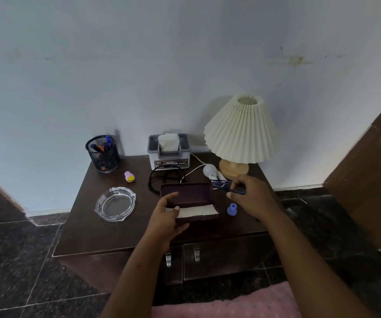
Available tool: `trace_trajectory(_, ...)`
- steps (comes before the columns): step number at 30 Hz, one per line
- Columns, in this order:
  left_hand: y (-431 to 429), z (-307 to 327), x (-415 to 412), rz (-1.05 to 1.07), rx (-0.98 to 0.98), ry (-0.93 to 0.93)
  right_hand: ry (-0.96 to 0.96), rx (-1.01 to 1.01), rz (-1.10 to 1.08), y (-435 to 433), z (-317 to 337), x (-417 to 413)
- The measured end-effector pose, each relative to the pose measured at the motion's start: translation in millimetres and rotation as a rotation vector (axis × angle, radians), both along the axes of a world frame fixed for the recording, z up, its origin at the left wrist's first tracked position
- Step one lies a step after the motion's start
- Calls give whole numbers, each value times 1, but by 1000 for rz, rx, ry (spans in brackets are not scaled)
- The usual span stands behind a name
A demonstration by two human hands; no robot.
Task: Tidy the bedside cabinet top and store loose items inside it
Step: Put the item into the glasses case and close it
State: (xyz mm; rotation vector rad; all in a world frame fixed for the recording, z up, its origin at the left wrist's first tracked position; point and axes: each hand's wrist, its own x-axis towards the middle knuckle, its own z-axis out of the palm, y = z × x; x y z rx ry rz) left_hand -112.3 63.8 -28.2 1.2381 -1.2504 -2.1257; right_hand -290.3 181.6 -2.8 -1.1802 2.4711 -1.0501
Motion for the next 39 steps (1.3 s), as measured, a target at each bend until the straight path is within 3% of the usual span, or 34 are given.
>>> trace_trajectory(8, -2, 5, 1, -11, 27, 117, -167, -79, 286, -15, 2, 23)
trace_trajectory(14, -9, 7, 3, 5, 77, 185, -50, -63, 459, -28, -3, 31)
trace_trajectory(21, -9, 6, 3, -44, 13, 247, 189, -22, 406, -33, -7, 37)
trace_trajectory(26, -10, 6, 5, -53, 6, 260, 227, -30, 357, -31, -7, 35)
trace_trajectory(39, -9, 7, 1, -12, 23, 272, -166, -212, 290, -24, 0, 26)
